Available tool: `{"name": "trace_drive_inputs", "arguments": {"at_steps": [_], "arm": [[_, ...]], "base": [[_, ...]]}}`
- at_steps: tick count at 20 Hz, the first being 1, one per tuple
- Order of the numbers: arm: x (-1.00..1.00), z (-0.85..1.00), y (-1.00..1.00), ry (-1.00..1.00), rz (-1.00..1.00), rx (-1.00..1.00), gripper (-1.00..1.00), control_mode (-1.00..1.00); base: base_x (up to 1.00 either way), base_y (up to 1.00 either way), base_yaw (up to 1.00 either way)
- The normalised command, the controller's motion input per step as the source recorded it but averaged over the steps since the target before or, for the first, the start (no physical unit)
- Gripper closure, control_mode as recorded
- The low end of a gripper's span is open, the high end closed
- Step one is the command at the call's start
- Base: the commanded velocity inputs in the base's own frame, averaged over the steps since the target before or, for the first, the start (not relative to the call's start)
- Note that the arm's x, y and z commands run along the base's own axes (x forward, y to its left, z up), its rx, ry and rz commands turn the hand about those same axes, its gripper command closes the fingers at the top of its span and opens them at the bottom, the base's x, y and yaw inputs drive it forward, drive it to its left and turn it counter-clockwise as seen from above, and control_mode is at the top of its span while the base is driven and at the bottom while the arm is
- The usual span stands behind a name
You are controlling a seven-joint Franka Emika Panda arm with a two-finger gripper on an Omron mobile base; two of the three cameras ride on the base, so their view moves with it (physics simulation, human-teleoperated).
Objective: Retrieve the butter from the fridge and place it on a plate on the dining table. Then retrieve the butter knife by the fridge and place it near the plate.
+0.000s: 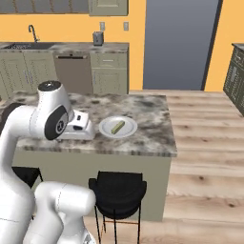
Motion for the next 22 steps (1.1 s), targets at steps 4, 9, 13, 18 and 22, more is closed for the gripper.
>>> {"name": "trace_drive_inputs", "arguments": {"at_steps": [4,9,13,18,22], "arm": [[-0.06,-0.05,-0.01,0.01,0.00,0.00,-1.00,-1.00],[0.00,-0.06,-0.01,0.04,0.00,0.00,-1.00,-1.00],[-0.25,-0.03,0.11,-0.02,0.00,0.00,-1.00,1.00],[0.00,0.00,0.00,0.00,0.00,0.00,-1.00,1.00],[0.00,0.00,0.00,0.00,0.00,0.00,-1.00,1.00]], "base": [[0.00,0.00,0.00],[0.00,0.00,0.00],[-0.13,0.10,0.05],[-0.87,0.40,0.35],[-0.92,0.00,0.68]]}}
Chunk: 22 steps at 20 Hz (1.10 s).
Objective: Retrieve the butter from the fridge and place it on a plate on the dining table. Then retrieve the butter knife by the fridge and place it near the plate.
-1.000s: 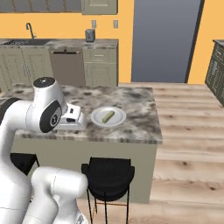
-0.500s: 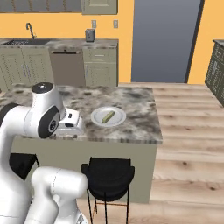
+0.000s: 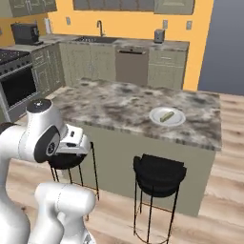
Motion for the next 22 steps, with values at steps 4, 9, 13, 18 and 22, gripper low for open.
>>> {"name": "trace_drive_inputs", "arguments": {"at_steps": [4,9,13,18,22], "arm": [[0.00,0.00,0.00,0.00,0.00,0.00,-1.00,1.00],[0.00,0.00,0.00,0.00,0.00,0.00,-1.00,1.00],[0.00,0.00,0.00,0.00,0.00,0.00,-1.00,1.00],[0.00,0.00,0.00,0.00,0.00,0.00,-1.00,1.00],[0.00,0.00,0.00,0.00,0.00,0.00,-1.00,1.00]], "base": [[-0.18,0.00,0.99],[0.00,0.00,1.00],[0.00,0.00,1.00],[-0.03,0.13,0.86],[0.00,0.56,0.19]]}}
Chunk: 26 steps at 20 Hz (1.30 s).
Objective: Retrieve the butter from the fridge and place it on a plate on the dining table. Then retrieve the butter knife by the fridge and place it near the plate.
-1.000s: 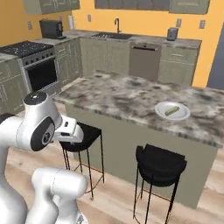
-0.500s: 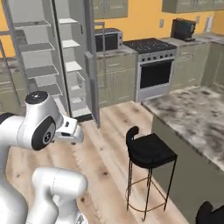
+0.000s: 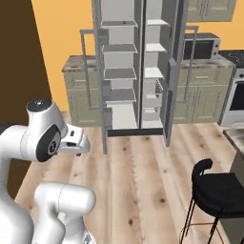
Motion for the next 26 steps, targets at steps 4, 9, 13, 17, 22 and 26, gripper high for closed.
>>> {"name": "trace_drive_inputs", "arguments": {"at_steps": [4,9,13,17,22,26], "arm": [[0.00,0.00,0.00,0.00,0.00,0.00,-1.00,1.00],[0.00,0.00,0.00,0.00,0.00,0.00,-1.00,1.00],[0.00,0.00,0.00,0.00,0.00,0.00,-1.00,1.00],[0.00,0.00,0.00,0.00,0.00,0.00,-1.00,1.00],[0.00,0.00,0.00,0.00,0.00,0.00,-1.00,1.00],[0.00,0.00,0.00,0.00,0.00,0.00,-1.00,1.00]], "base": [[0.00,0.62,0.03],[0.11,0.66,0.00],[0.59,0.46,-0.10],[0.32,0.09,-0.32],[-0.08,-0.20,-0.71],[0.00,-0.85,-0.77]]}}
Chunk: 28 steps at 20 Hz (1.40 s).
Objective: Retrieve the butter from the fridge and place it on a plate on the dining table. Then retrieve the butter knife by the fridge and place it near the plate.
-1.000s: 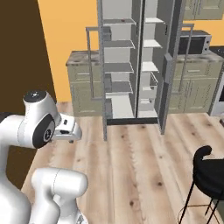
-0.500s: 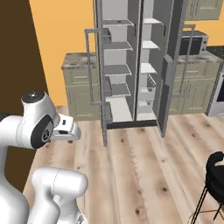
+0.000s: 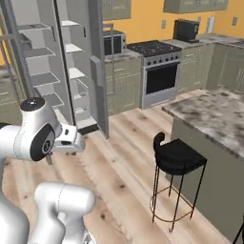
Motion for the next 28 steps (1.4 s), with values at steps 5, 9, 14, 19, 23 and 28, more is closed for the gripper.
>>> {"name": "trace_drive_inputs", "arguments": {"at_steps": [5,9,14,19,23,28], "arm": [[0.00,0.00,0.00,0.00,0.00,0.00,-1.00,1.00],[0.00,0.00,0.00,0.00,0.00,0.00,-1.00,1.00],[0.00,0.00,0.00,0.00,0.00,0.00,-1.00,1.00],[0.00,0.00,0.00,0.00,0.00,0.00,-1.00,1.00],[0.00,0.00,0.00,0.00,0.00,0.00,-1.00,1.00],[0.00,0.00,0.00,0.00,0.00,0.00,-1.00,1.00]], "base": [[0.00,-1.00,-0.62],[0.01,-1.00,-0.49],[0.00,-1.00,-0.43],[0.00,-1.00,-0.49],[0.00,-1.00,-0.51],[0.20,-1.00,-0.45]]}}
